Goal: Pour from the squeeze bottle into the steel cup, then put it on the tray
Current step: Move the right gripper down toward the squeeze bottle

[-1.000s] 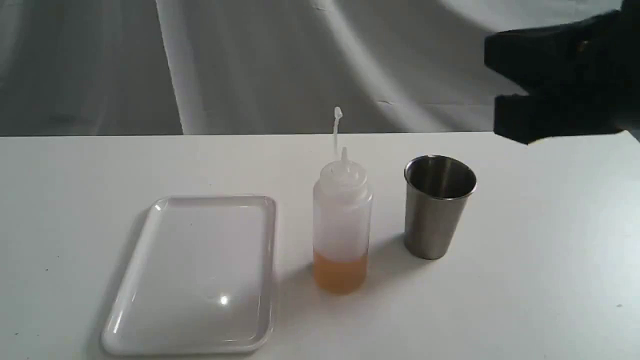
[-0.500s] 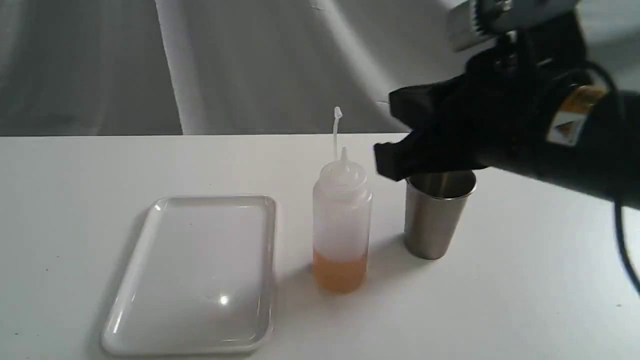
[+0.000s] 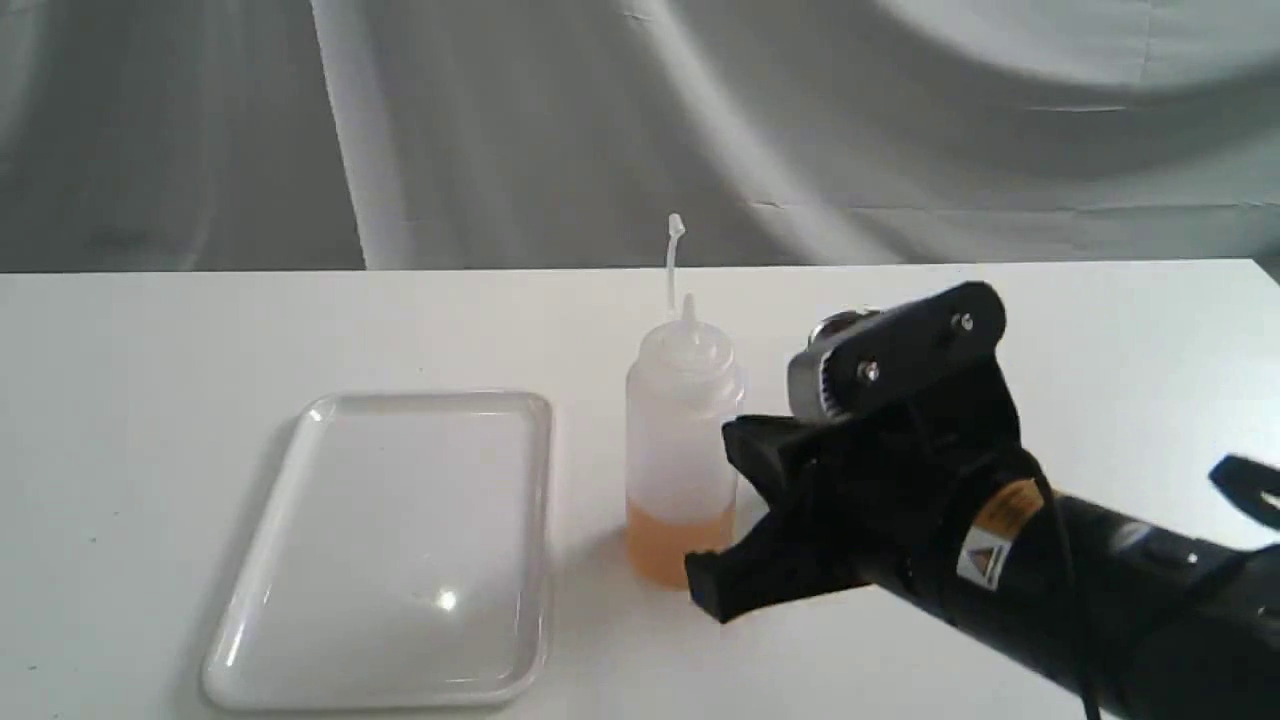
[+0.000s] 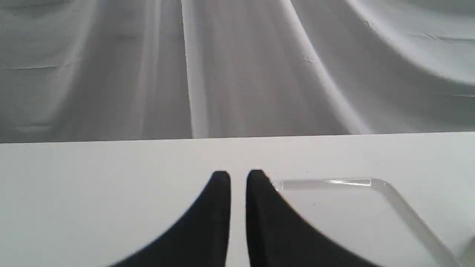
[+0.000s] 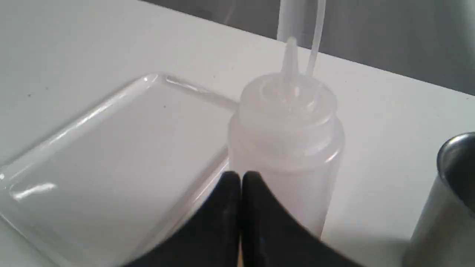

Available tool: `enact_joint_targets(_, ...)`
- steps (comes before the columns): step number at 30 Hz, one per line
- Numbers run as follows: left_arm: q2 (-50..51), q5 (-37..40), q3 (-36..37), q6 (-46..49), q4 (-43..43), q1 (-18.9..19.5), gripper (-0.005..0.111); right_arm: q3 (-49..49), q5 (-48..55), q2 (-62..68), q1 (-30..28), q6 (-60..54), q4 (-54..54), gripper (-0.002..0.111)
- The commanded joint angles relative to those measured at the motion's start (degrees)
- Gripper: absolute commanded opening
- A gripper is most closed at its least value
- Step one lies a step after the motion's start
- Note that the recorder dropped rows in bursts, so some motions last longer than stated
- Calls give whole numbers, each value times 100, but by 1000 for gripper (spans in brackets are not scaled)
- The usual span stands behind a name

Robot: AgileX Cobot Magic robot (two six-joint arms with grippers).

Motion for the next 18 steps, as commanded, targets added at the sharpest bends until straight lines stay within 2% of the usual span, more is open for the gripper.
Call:
enact_joint_targets(1,-26,-9,25,-10,-16,3,8,209,-516,219,171,-324,357,0)
enact_joint_targets(6,-26,-9,25,-10,-16,3,8,209,-1119,916,319,-704,1015,0)
enact_joint_targets(11,-26,-9,25,-10,-16,3,8,209,-1884,1467,319,-704,1031,0)
enact_joint_targets(18,-26,-9,25,-10,-16,3,8,209,-2364,1997,319,-479,1031,0)
